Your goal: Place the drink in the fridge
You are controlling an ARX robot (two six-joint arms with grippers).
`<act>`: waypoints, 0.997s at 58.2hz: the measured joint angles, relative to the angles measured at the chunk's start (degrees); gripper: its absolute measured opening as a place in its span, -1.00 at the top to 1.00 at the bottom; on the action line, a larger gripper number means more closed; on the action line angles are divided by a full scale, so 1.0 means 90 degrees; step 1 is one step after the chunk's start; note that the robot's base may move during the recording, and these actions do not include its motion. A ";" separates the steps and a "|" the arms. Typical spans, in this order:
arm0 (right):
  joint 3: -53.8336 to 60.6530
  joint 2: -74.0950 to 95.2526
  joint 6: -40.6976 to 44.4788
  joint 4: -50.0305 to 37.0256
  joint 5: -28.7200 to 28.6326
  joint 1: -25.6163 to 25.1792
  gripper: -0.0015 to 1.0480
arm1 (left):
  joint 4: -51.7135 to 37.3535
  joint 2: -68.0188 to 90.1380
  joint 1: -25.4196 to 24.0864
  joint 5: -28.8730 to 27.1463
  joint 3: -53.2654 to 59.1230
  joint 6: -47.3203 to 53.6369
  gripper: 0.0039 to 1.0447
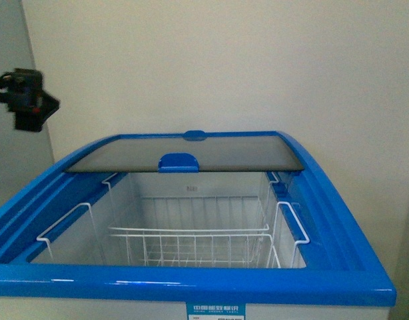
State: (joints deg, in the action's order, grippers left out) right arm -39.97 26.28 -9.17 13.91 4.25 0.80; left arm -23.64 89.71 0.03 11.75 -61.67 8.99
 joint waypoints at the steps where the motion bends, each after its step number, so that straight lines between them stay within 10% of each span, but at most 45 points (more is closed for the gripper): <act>1: 0.0000 0.0000 0.0000 0.0000 0.0002 0.0000 0.31 | 0.0095 -0.0306 -0.0029 0.0049 0.0318 -0.0214 -0.85; 11: 0.0000 0.0000 0.0000 0.0000 0.0005 0.0000 0.31 | 0.1010 -0.3349 -0.0206 -0.0017 0.2965 -0.1615 -0.81; 22: -0.1282 0.0911 0.0920 0.2803 -0.1494 -0.0573 0.31 | 0.1445 -0.6861 -0.0017 -0.1268 0.5151 -0.1149 -0.10; 41: -0.3218 0.3954 0.4318 0.2118 -0.1996 0.0056 0.31 | 0.1457 -0.7902 -0.0015 -0.1302 0.5989 -0.1083 0.97; 58: -0.4233 0.6705 0.8029 0.2115 -0.1241 0.1613 0.31 | 0.1523 -0.8344 -0.0015 -0.1302 0.6314 -0.1054 0.96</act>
State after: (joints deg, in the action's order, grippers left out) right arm -78.06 86.63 63.09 32.95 -6.92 15.31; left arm -9.93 14.61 -0.10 0.03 -4.84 -0.49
